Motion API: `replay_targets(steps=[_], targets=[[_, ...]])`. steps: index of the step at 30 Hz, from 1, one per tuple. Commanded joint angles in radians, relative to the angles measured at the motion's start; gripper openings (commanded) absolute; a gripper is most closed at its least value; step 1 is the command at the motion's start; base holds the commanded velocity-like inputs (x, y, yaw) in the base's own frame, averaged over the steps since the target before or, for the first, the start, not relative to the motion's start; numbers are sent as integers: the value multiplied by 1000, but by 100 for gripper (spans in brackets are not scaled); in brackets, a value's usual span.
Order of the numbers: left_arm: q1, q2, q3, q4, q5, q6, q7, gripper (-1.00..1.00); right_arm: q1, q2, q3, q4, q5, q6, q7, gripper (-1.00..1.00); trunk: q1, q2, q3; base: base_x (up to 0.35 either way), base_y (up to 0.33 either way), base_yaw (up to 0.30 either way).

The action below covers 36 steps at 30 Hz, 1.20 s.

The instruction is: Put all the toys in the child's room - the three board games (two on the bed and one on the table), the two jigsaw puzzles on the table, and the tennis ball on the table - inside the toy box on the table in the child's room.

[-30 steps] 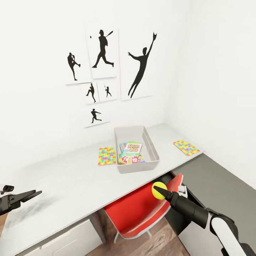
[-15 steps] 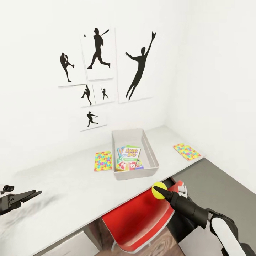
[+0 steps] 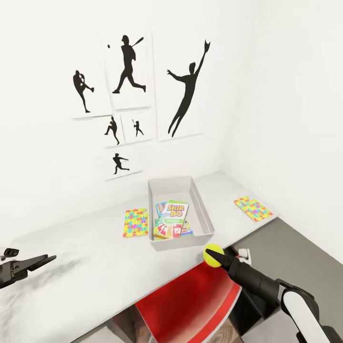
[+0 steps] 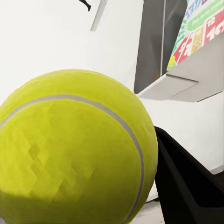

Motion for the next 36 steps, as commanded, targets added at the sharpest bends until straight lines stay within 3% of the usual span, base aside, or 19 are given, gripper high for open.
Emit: replay_targets(steps=[1,16,36], targets=[[-1,1,0,0,0,11,-4,100,-1,-1,0,0,-3,4,0,-100,1,-2,-2,77,0,0],[-1,1,0,0,0,11,-4,100,-1,-1,1,0,-3,4,0,-100,1,-2,-2,101,0,0],[-1,0,0,0,-1,10,-2,100,-1,1,4,-2,-4,4,-5,-100,1,-2,-2,4,0,0]])
